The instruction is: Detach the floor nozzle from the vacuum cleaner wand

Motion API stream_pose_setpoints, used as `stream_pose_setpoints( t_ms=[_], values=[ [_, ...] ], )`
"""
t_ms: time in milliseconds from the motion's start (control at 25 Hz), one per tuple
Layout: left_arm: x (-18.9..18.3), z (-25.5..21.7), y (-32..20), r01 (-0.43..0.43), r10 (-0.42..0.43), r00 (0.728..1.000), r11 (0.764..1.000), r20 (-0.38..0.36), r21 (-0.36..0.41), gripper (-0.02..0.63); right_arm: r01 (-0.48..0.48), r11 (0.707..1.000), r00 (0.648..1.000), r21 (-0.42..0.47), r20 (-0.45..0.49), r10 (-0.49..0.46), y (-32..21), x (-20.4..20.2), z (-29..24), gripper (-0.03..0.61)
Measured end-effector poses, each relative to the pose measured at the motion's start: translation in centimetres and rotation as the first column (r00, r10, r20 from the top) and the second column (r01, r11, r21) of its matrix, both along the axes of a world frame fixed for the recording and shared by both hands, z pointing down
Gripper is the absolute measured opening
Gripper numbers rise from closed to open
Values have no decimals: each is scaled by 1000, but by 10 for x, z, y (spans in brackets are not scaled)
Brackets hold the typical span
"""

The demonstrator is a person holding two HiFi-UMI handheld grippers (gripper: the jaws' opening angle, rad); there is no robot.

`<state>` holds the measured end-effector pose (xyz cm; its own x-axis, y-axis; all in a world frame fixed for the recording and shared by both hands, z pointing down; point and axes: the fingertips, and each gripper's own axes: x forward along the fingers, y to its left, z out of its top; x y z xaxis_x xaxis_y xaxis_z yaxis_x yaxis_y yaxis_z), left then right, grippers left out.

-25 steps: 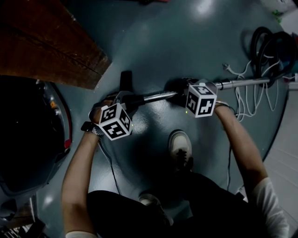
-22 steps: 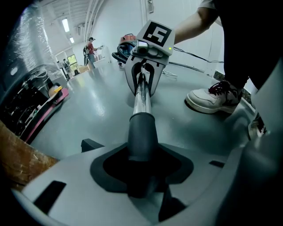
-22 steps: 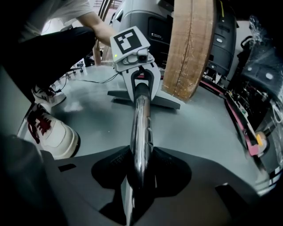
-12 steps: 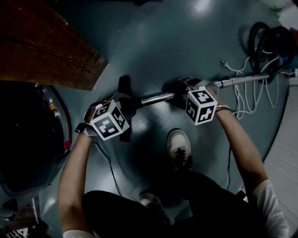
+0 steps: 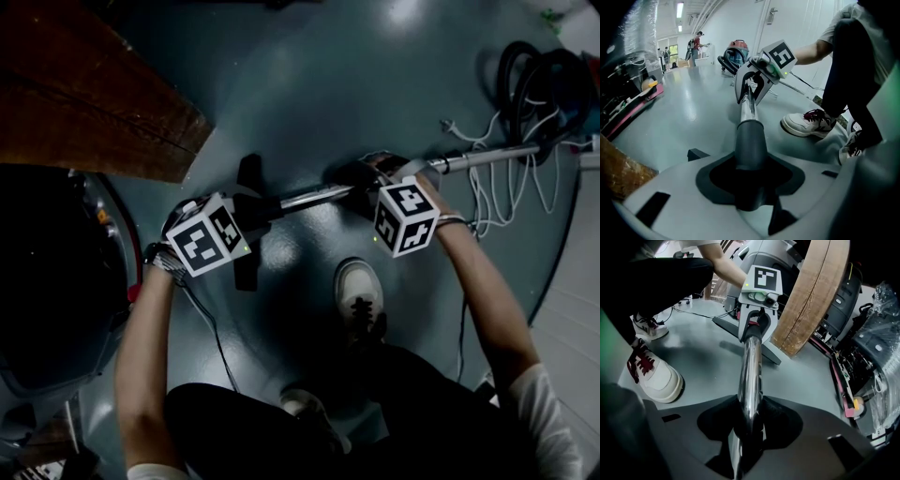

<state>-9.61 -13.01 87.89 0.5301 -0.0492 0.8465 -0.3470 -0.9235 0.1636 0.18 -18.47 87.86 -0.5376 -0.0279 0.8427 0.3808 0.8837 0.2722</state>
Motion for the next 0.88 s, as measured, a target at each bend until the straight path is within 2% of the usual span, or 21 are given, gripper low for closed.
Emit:
stream_pose_setpoints(
  t_ms=[240, 480, 880],
  values=[
    [4, 3, 2, 10, -12, 1000, 996, 19, 94, 169, -3, 1000, 1000, -10, 12, 3, 1, 4, 0, 152],
    [-2, -4, -9, -21, 0, 996, 976, 95, 217, 169, -21, 999, 999, -27, 36, 22, -6, 1, -7, 152],
    [-10, -5, -14, -44, -9, 986, 948, 166, 316, 169, -34, 997, 998, -75, 42, 37, -8, -4, -7, 150]
  ],
)
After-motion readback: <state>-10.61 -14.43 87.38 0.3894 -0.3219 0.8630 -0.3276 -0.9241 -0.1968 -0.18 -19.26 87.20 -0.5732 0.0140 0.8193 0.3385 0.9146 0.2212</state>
